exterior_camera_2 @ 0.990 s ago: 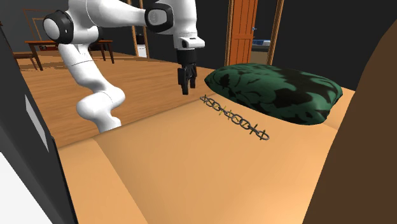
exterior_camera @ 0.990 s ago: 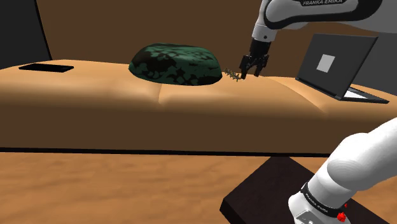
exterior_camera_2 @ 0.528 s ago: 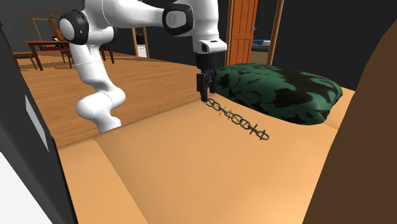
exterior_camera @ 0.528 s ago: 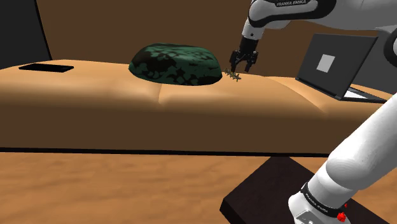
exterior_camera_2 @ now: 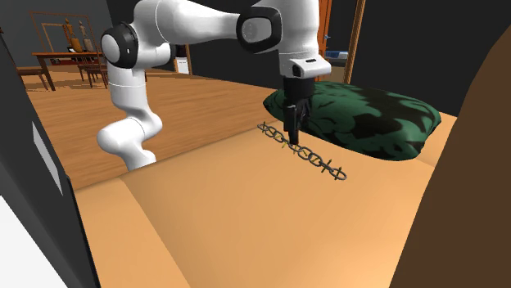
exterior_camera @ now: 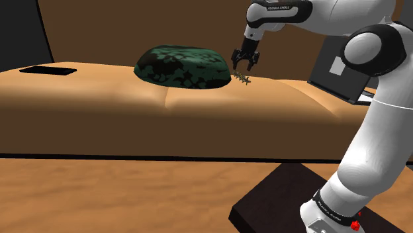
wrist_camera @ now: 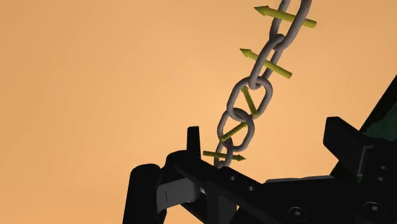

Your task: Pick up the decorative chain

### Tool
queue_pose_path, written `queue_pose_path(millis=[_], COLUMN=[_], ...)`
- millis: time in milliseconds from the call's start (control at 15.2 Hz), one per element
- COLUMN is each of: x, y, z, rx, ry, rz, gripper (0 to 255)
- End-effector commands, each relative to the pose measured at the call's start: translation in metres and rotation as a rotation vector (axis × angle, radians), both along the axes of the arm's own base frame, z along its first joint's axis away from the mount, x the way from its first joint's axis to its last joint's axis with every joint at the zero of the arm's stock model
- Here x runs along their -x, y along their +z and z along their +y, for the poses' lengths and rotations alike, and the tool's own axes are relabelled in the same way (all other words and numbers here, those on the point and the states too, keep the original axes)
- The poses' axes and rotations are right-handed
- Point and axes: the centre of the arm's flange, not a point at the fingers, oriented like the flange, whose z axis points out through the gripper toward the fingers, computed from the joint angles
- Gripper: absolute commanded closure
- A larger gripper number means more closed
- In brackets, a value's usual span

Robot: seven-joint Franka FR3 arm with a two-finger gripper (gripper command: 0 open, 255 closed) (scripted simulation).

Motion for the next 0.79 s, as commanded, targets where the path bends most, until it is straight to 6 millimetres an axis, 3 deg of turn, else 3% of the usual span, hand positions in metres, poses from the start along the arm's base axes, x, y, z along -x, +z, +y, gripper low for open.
queue_pose_path(millis=[0,528,660,726], x=[-0.018,-0.022,-0.022,-0.022], y=[-0.002,-0.043,-0.043,-0.044], z=[-0.015,-0.018,-0.018,-0.018], rx=[-0.010,-0.012,-0.012,-0.012], ry=[-0.033,-0.040,-0.040,-0.040], rz=[-0.008,-0.010,-0.010,-0.010], gripper=[0,0,0,255])
